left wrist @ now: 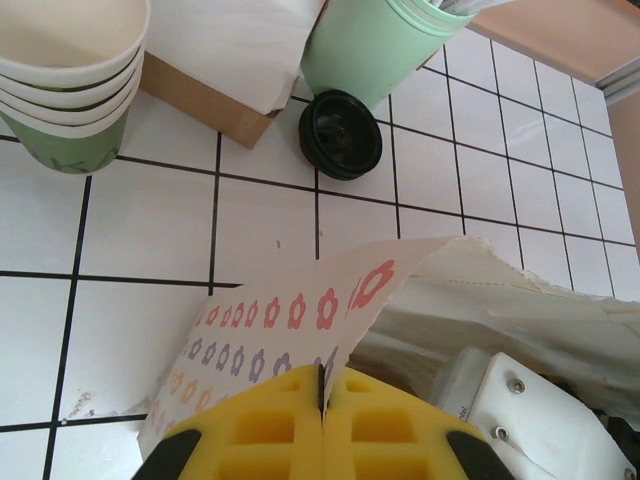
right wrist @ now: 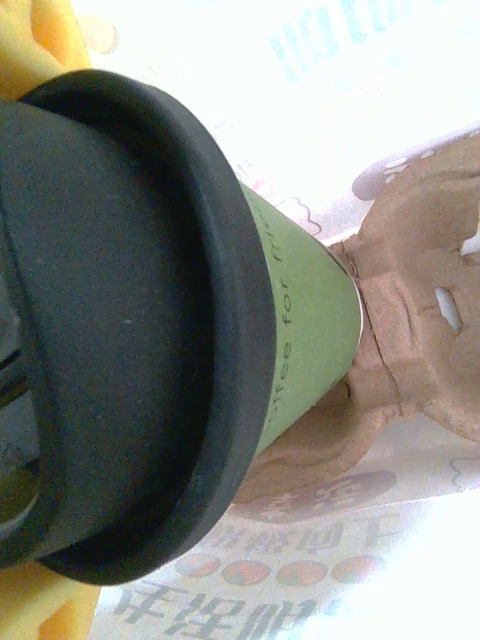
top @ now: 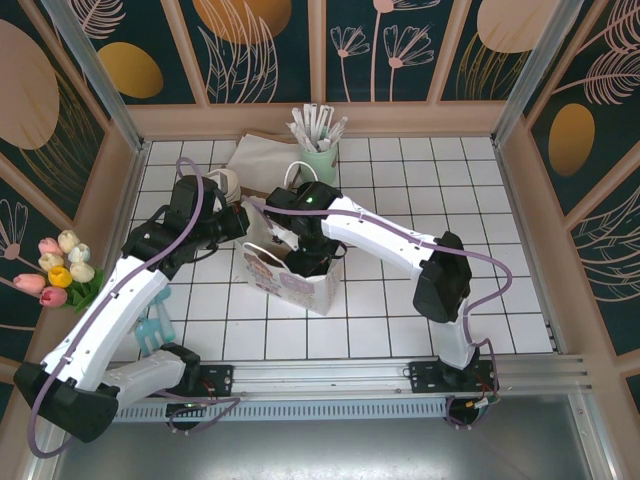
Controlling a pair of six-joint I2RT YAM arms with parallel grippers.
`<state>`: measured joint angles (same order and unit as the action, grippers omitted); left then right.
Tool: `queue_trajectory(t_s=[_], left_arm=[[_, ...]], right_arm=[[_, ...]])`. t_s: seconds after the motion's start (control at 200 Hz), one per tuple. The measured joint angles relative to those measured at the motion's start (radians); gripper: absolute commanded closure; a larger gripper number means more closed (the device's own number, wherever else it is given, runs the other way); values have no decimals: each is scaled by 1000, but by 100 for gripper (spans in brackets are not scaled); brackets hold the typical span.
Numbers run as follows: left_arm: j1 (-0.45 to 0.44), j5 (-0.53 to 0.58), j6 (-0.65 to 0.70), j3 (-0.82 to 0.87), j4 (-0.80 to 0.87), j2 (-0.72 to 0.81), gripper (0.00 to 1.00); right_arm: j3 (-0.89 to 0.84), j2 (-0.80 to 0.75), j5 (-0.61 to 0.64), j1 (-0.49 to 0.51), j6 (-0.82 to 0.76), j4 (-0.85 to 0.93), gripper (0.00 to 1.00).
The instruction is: Pack the takeout coffee
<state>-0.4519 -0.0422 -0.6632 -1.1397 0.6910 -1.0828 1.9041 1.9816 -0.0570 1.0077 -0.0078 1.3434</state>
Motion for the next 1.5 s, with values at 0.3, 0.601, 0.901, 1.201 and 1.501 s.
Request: queue_trajectory(t_s=[0.3, 0.601, 0.901, 1.201, 1.501], left_arm=[[0, 0, 0, 11, -7, 1, 100], [0, -2, 0, 11, -9, 1, 100], [0, -5, 0, 18, -18, 1, 100], [0, -5, 0, 18, -19, 1, 100], [0, -9, 0, 22, -29, 1, 100]], right_arm=[[0, 0, 8, 0, 10, 0, 39], [0, 0, 8, 0, 10, 0, 40], [0, 0, 12, -1, 10, 0, 40], [-3, 0, 11, -1, 10, 0, 40], [-5, 0, 11, -1, 10, 0, 40]])
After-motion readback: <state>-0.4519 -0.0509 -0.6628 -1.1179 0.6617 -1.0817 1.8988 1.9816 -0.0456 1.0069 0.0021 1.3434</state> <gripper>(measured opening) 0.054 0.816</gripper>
